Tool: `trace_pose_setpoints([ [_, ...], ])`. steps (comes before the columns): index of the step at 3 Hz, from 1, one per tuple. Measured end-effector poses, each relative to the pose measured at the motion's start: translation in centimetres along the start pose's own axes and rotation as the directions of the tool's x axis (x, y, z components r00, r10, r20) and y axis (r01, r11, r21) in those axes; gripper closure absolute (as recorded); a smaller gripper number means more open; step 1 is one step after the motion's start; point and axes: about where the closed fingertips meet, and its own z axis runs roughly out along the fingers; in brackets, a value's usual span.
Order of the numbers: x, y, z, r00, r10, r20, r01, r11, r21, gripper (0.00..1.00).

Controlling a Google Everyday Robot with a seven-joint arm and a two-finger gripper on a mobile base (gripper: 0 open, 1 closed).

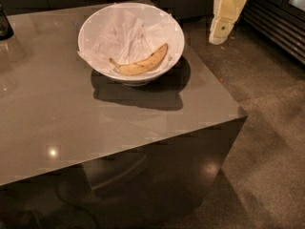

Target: Pick banana from white bowl

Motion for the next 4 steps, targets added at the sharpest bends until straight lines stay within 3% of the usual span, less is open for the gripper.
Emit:
trace_pose_setpoints([
  [2, -2.5, -2.6, 1.3, 0.995, -0.098, -0.015, 0.098, 0.9952, 0.004, 0.00],
  [3, -2.9, -3.1, 1.3, 0.995, -0.098, -0.004, 0.098, 0.9949, 0.027, 0.00],
  [4, -4.9, -3.7, 3.1, 0.990, -0.139, 0.035, 0.140, 0.9902, -0.006, 0.00],
])
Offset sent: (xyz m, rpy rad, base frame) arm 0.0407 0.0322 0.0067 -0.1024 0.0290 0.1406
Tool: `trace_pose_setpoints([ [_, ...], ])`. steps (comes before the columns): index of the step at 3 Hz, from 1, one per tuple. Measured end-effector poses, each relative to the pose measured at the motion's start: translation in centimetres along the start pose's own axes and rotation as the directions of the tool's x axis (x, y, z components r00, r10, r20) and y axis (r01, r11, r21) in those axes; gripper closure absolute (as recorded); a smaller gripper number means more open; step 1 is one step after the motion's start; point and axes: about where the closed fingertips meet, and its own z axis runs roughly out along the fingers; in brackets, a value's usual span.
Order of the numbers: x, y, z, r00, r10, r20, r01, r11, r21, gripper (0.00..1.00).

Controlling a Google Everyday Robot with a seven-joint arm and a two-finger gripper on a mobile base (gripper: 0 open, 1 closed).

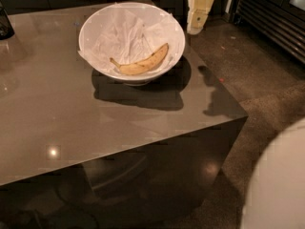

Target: Pick banana from white bowl

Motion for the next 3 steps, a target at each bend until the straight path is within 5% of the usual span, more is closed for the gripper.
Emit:
trace_pose_setpoints([
  [2, -2.4, -1.1, 3.9, 0.998, -0.044, 0.034, 0.046, 0.9965, -0.070, 0.06],
  [3, -2.9, -1.2, 5.3, 0.999, -0.036, 0.037, 0.039, 0.9951, -0.091, 0.19],
])
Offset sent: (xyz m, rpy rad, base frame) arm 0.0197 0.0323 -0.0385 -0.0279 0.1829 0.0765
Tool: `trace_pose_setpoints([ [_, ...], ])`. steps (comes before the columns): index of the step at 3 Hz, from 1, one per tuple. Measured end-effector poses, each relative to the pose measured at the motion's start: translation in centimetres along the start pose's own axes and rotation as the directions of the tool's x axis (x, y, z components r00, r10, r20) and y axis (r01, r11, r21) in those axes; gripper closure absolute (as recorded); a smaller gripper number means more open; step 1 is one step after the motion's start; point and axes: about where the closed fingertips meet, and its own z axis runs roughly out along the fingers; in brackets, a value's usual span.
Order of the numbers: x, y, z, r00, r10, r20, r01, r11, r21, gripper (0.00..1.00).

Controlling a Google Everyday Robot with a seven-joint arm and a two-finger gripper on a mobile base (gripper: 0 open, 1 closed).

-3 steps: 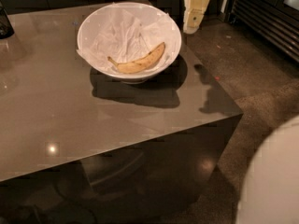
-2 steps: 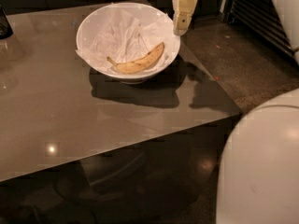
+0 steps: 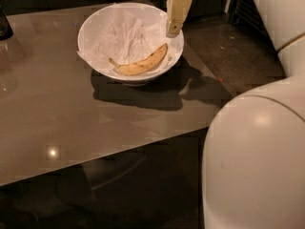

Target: Pick banana from white bowl

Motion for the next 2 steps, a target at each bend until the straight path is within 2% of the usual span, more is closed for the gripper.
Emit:
trace_pose_setpoints([
  [2, -0.82, -0.13, 1.85, 1.000, -0.025, -0.008, 0.025, 0.9993, -0.026, 0.23],
])
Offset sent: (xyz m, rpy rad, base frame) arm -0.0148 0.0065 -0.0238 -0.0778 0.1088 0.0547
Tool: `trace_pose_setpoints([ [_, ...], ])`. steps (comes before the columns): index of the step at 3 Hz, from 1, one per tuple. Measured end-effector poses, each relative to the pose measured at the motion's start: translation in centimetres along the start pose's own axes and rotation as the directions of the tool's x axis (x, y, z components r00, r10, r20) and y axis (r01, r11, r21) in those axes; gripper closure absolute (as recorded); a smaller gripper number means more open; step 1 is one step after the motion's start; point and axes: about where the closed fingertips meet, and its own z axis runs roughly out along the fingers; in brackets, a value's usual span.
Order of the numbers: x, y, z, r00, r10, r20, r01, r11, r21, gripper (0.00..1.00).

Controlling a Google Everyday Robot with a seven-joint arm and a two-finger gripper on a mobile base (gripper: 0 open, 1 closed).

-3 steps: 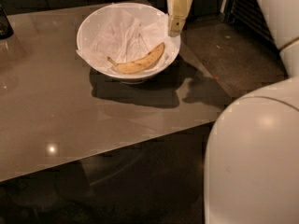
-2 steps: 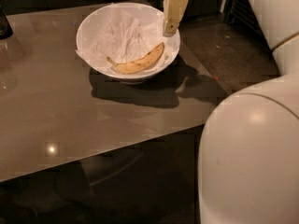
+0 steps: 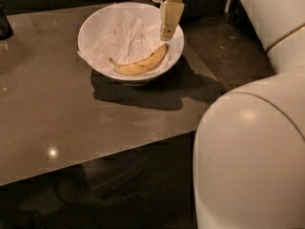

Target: Pick banana from white bowl

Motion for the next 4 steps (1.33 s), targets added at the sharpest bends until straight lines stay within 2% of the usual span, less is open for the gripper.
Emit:
trace_pose_setpoints([
  [2, -1.2, 0.3, 2.3, 0.998, -0.061, -0.011, 0.061, 0.9971, -0.045, 0.25],
  [4, -2.8, 0.5, 4.7, 0.992, -0.122, 0.011, 0.123, 0.9882, -0.092, 0.22],
])
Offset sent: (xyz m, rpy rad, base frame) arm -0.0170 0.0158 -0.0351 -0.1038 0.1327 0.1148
